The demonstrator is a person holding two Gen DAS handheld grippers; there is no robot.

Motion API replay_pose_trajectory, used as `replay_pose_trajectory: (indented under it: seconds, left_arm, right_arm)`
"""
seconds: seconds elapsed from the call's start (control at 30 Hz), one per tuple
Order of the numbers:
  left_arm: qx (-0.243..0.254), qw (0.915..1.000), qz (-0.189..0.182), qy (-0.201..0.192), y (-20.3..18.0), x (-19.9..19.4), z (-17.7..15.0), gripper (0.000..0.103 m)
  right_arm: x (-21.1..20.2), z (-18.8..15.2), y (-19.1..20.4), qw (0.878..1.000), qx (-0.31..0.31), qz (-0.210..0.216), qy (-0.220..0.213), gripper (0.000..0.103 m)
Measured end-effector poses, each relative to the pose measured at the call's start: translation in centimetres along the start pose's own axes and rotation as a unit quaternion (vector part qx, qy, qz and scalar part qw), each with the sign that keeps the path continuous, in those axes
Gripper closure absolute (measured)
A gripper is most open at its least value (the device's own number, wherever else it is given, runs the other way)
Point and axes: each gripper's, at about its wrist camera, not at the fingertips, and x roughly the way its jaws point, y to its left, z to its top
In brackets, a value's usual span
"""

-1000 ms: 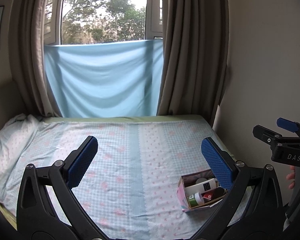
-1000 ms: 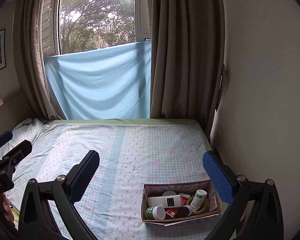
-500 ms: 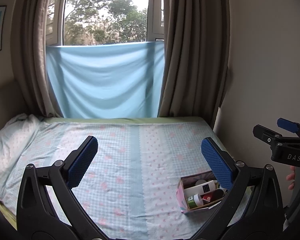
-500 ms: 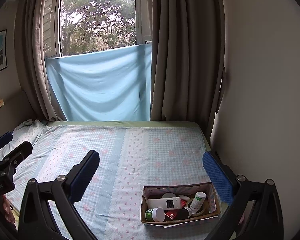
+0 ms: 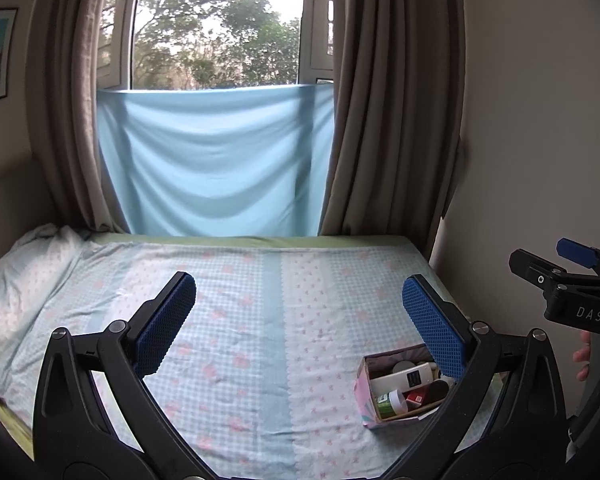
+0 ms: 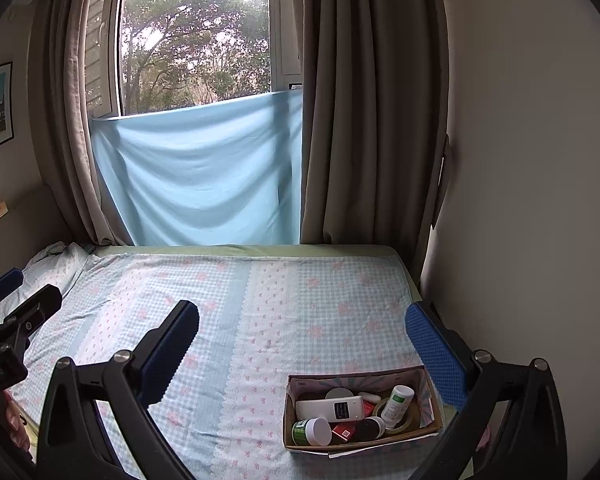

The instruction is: Organize rigid objects

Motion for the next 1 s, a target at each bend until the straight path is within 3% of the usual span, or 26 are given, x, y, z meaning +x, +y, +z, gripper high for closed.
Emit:
replay_pose_trajectory:
  seconds: [0.73, 1.0]
  left_arm:
    - [-0.012, 0.9999, 0.002, -0.004, 1.2, 0.3, 0.2, 0.000]
    - [-0.002, 0.9982, 0.031, -0.052, 1.3, -0.8, 0.2, 0.000]
  right_arm:
    - [0.2, 0.6, 0.6, 1.000, -0.003, 0.002, -0.006, 0.000]
    - [0.8, 0.8, 0.8, 1.000, -0.003, 0.000, -0.007, 0.000]
